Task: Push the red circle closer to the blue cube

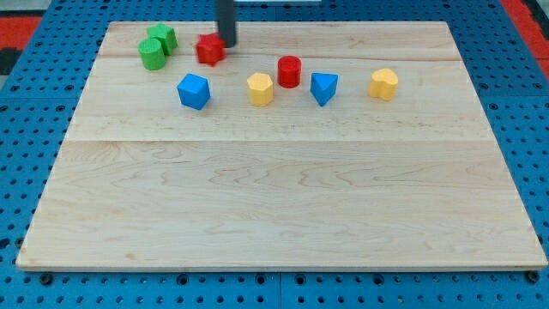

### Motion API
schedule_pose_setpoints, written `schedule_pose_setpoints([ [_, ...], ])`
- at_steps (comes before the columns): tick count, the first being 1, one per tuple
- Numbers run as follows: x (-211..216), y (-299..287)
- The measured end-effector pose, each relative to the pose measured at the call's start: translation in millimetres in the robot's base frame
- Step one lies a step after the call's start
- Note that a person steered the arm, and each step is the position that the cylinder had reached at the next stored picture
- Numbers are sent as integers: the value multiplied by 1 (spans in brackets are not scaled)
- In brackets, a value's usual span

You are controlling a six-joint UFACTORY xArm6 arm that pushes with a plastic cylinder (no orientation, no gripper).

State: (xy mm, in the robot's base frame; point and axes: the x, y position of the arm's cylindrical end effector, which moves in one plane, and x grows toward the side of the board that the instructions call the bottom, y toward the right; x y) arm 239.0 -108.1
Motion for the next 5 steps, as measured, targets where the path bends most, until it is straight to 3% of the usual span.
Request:
schedule_pose_setpoints([
  [1,0,22],
  [2,7,147],
  [3,24,233],
  [4,68,200],
  [5,73,139],
])
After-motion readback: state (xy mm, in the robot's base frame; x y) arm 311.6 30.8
